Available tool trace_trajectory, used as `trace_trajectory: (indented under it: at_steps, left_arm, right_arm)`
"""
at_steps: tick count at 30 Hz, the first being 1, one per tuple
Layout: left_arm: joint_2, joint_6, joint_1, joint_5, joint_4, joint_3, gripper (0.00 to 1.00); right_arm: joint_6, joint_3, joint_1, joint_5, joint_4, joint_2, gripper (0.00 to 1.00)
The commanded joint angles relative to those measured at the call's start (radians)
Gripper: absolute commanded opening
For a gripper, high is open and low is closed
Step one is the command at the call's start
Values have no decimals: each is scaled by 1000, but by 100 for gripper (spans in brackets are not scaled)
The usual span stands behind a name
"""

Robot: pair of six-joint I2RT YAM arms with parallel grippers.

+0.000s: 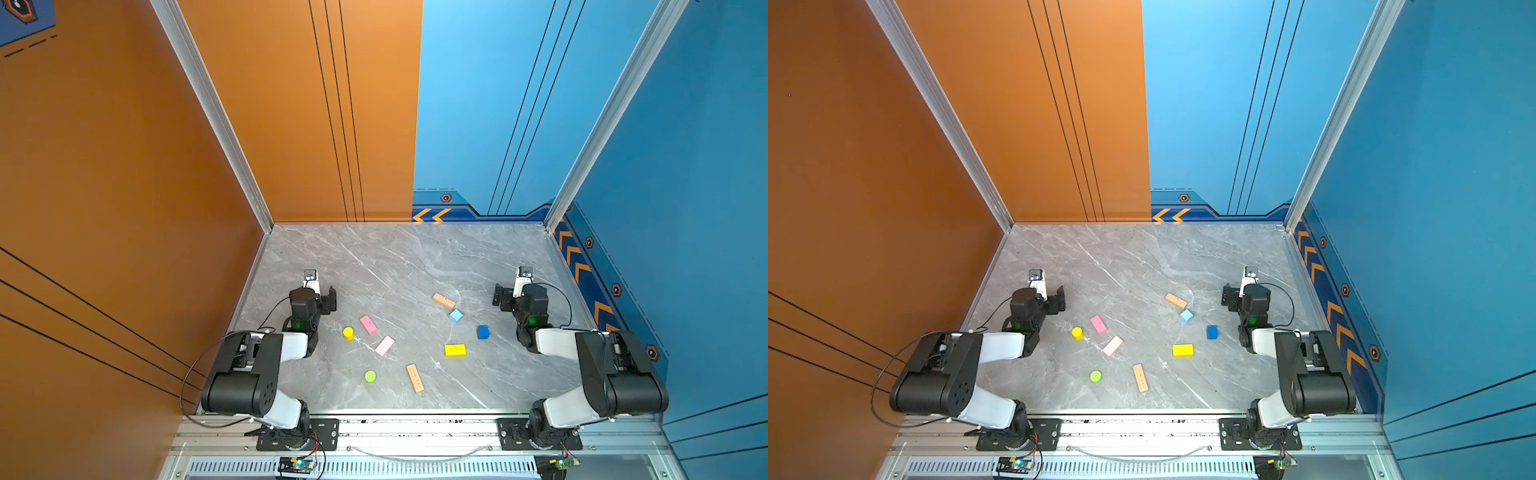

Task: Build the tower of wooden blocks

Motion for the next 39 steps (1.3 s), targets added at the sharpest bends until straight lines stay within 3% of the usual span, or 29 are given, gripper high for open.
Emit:
trace_trajectory:
  at_steps: [1, 9, 16, 18, 20, 22, 27, 39]
  left_arm:
    - [-124, 8, -35, -39, -269, 110, 90]
    - [-261, -73, -170, 82, -670, 320, 80]
    - [-219, -157, -347, 9, -701, 467, 78]
    - [-169, -240, -367, -24, -695, 507, 75]
    - [-113, -296, -384, 14, -710, 536, 73]
    - [-63, -299, -413, 75, -706, 546, 71]
    - [25, -320, -477, 74, -705, 570, 68]
    - [83, -336, -489, 119, -676, 597, 67]
  right_arm:
    - [53, 120, 29, 92, -299, -111, 97]
    - [199, 320, 167, 88, -746, -279, 90]
    - [312, 435, 370, 106, -947, -233, 82]
    - [337, 462, 405, 92, -972, -195, 79]
    - [358, 486, 424, 53, -990, -153, 73]
    - [378, 498, 431, 7, -999, -113, 69]
    - [418, 494, 424, -47, -981, -39, 61]
    - [475, 512, 362, -233, -884, 169, 53]
